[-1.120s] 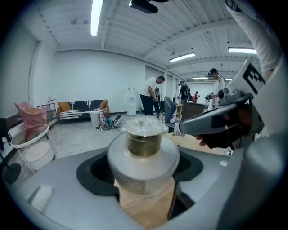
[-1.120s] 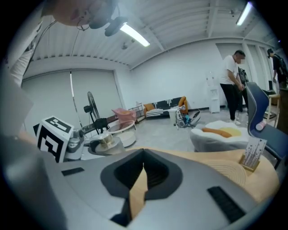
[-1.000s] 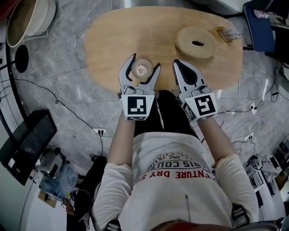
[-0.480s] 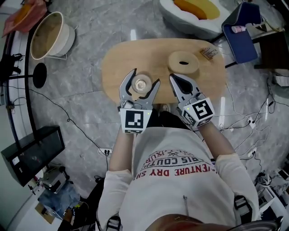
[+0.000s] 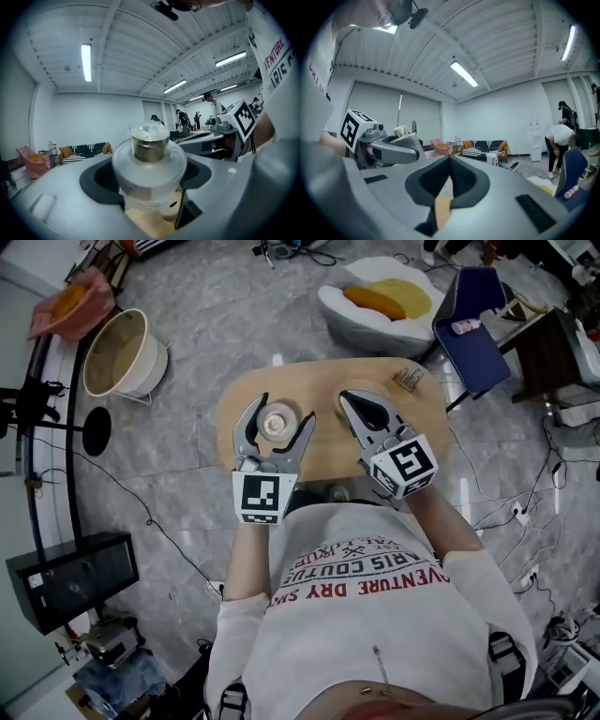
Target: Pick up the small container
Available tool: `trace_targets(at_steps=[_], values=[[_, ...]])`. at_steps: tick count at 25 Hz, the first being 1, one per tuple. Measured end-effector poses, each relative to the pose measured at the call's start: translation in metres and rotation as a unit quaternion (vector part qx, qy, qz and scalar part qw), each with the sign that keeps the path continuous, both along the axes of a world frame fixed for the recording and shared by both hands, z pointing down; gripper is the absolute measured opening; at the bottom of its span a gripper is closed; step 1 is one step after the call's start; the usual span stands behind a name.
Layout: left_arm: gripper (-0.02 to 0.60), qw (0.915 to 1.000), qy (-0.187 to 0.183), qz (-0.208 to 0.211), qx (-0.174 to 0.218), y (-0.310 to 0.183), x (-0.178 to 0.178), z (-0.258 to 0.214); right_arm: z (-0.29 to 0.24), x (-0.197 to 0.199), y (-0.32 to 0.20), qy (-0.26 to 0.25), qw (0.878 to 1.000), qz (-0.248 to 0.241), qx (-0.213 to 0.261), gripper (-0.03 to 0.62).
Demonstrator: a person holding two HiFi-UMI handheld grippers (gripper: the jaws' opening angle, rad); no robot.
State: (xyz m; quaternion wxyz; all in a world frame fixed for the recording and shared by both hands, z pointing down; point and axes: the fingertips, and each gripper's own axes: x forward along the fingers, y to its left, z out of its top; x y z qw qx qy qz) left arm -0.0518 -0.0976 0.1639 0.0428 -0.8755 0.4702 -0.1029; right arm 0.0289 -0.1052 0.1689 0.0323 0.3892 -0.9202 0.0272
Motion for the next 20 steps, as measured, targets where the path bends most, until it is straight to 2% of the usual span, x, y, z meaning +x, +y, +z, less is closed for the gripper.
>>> trace_targets(at_steps=[8, 15, 20], values=[[0.342, 0.9999, 0.004, -0.008, 0.011, 0.015, 0.007, -0.016, -0.009, 0.014, 0.003, 0.004, 1.0, -0.001, 0.017, -0.005], [0.342, 0.9997, 0.003, -0.013, 0.018, 0.009, 0.012, -0.021, -0.017, 0.021, 0.002, 0.002, 0.999, 0.003, 0.046, -0.005], [0.342, 0.9998, 0.0, -0.015, 0.015, 0.006, 0.013, -0.018, -0.016, 0.018, 0.0, 0.005, 0.999, -0.007, 0.048, -0.005]])
